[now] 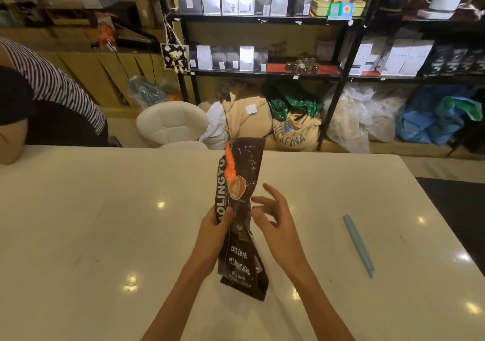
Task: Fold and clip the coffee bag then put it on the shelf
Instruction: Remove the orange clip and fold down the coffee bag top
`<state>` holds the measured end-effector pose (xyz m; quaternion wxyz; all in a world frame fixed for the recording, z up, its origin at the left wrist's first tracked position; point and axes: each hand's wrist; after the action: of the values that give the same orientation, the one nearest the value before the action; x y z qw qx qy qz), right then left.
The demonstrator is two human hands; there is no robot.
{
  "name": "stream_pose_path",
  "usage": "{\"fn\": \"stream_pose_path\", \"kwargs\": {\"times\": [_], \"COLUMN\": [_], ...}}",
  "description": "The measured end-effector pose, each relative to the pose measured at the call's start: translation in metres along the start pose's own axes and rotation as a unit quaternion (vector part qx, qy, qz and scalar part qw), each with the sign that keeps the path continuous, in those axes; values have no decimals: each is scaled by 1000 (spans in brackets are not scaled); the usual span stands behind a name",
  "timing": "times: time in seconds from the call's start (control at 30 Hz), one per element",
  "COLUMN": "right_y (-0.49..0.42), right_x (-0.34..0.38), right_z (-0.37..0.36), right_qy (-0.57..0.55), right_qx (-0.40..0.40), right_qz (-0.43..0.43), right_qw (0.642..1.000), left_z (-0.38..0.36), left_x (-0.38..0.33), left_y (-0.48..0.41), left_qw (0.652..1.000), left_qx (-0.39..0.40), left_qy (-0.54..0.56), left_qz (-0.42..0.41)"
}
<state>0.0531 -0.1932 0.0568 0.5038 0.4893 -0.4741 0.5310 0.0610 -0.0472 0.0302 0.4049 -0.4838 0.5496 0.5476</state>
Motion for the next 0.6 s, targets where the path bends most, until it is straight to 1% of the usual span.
{"fn": "stream_pose_path", "kwargs": {"times": [0.1,0.17,0.23,0.3,0.43,0.5,0.6], "right_y": [-17,-29,-37,-44,-41,-31,-25], "right_x": [19,29,35,38,33,27,21], "right_z": [3,5,7,9,4,-3,-8], "right_qy": [5,27,69,90,34,53,93], "right_qx": [-46,-77,-85,-82,-85,-80,-94], "right_qz": [23,16,2,4,22,16,-19], "right_qw": [999,997,994,993,996,995,991], "left_z": [-6,-10,-12,-13,-13,-13,-14], "left_x": [3,3,3,4,8,8,5], "left_y": [2,4,5,4,0,-1,3], "left_qw": [999,999,999,999,998,997,992], "left_qx": [33,40,38,26,-27,-45,-55], "left_qy": [-28,-31,-35,-40,-43,-50,-83], "left_qz": [5,4,-12,-27,-38,-48,-73]}}
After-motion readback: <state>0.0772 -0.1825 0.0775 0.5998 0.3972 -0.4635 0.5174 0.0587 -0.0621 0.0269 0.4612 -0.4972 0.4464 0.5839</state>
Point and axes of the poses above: each hand's wrist, its own y-axis away from the middle knuckle, its own z-axis out of the back of the hand, x = y × z
